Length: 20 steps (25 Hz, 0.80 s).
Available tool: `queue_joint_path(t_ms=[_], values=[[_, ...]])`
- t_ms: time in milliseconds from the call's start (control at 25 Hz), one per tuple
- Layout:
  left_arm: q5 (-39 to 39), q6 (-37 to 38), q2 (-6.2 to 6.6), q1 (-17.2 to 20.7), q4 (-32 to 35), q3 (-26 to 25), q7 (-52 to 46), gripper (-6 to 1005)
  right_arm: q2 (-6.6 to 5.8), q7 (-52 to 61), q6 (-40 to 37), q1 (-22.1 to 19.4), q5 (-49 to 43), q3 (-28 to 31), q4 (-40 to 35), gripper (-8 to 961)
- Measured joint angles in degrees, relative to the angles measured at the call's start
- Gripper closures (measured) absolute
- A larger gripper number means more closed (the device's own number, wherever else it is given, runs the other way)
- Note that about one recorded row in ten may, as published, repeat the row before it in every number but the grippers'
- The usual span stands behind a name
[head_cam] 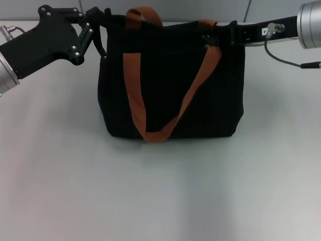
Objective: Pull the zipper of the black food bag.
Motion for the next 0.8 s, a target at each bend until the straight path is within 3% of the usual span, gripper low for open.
queue_joint_path(t_ms=[280, 480, 680, 800], values=[[-0.08, 0.16, 0.01, 0.09, 0.01, 0.03, 0.00, 909, -0.02, -3.01, -1.46, -0.60, 3.61, 1.50, 0.00, 900], [-0.10, 0.23, -0.02, 0.26, -0.09, 0.20, 0.00, 908, -0.01, -9.68, -1.25, -3.04, 11.30, 2.25, 0.89, 894], [-0.10, 0.26, -0.04, 0.53, 0.02, 0.21, -0.51, 907, 0.00, -15.94, -3.59, -4.81, 16.44, 5.17, 1.20, 795], [-0.10, 0.33, 0.02, 0.69, 0.09, 0.15, -1.64, 906, 0.00, -28.84, -7.72, -7.57, 25.48, 5.84, 3.31, 736]])
